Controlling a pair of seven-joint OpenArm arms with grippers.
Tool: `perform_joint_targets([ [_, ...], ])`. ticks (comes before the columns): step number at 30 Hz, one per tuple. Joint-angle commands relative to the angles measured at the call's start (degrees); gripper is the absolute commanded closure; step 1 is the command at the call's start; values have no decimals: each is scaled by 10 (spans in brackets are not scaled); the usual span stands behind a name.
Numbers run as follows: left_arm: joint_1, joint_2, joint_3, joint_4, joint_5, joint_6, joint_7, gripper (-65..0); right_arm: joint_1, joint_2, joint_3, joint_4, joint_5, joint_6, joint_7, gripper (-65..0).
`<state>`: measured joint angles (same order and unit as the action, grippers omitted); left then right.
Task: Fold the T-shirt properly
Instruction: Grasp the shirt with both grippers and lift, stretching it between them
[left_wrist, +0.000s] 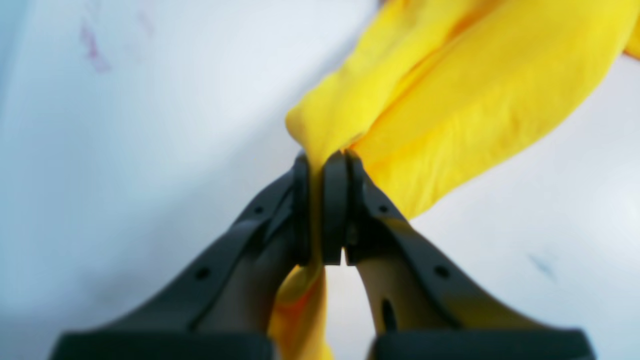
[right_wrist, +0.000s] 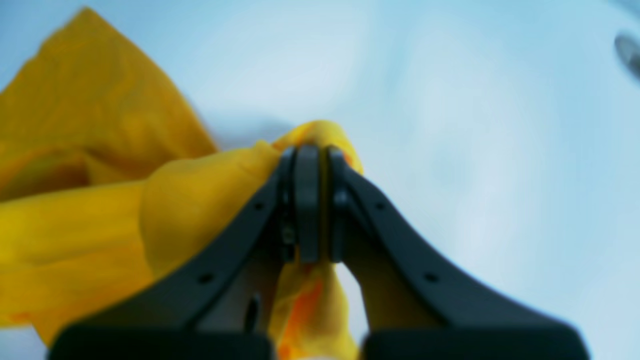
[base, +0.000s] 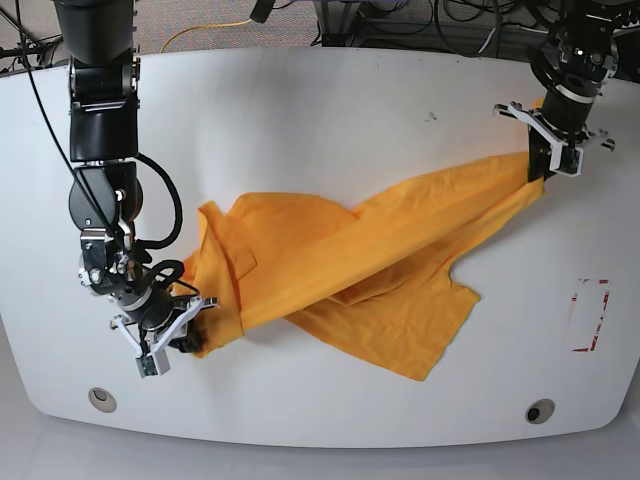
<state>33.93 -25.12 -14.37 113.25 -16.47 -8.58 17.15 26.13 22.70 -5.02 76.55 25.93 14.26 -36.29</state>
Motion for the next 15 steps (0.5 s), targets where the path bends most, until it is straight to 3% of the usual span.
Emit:
perform_joint_targets([
  [1,-21,-6,-36,9,5,-9,12,0,32,26,8,10,-9,-13,16,0],
  [3,-51,-6,-54,10,5,-27,50,0,47,30,6,8,-9,-13,16,0],
  [8,-196,-1,-107,10,5,-116,203,0,88,32,8,9,-10,-13,-15,0],
  [15,-355,13,-151,9,9,-170,340,0,138,32,8,8,-13,6,-35,0],
])
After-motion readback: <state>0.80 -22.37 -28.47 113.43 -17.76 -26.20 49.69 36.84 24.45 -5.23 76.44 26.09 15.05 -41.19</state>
